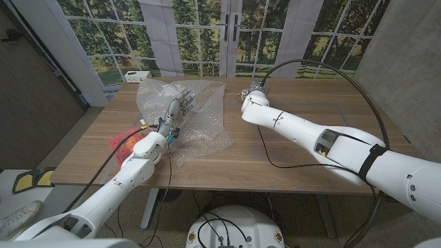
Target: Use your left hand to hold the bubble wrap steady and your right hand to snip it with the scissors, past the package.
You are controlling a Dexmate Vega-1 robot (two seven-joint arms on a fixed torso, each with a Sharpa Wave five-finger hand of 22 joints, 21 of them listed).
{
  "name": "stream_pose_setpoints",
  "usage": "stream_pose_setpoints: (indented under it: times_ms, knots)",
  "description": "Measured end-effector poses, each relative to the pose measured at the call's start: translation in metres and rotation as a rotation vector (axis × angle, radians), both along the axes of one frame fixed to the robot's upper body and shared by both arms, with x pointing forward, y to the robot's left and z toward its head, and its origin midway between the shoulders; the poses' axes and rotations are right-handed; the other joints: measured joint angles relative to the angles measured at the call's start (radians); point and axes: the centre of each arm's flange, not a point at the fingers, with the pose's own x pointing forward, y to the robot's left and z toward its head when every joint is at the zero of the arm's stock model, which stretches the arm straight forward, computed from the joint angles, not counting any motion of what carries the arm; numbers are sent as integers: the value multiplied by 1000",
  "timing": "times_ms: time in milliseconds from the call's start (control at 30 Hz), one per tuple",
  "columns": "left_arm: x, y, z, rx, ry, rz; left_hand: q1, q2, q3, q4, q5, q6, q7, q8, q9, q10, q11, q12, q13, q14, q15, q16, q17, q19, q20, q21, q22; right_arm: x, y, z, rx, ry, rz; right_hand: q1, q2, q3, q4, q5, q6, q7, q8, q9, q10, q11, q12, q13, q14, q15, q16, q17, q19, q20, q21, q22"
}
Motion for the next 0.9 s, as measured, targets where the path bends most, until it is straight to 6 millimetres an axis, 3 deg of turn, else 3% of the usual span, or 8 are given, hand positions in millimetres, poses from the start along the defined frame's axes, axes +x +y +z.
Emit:
stream_pose_setpoints:
  times_ms: [900]
  knots:
    - [-3, -3, -3, -3, 2, -2, 0, 0, 0, 0, 0, 0, 0, 0, 0, 0, 0, 0, 0, 0, 0, 0, 0, 0, 0, 0, 0, 7, 4, -10, -30, 15, 7, -8, -8, 4, 4, 0, -27, -5, -5, 0, 11, -11, 0, 5, -4, -4, -8, 0, -9, -9, 0, 0]
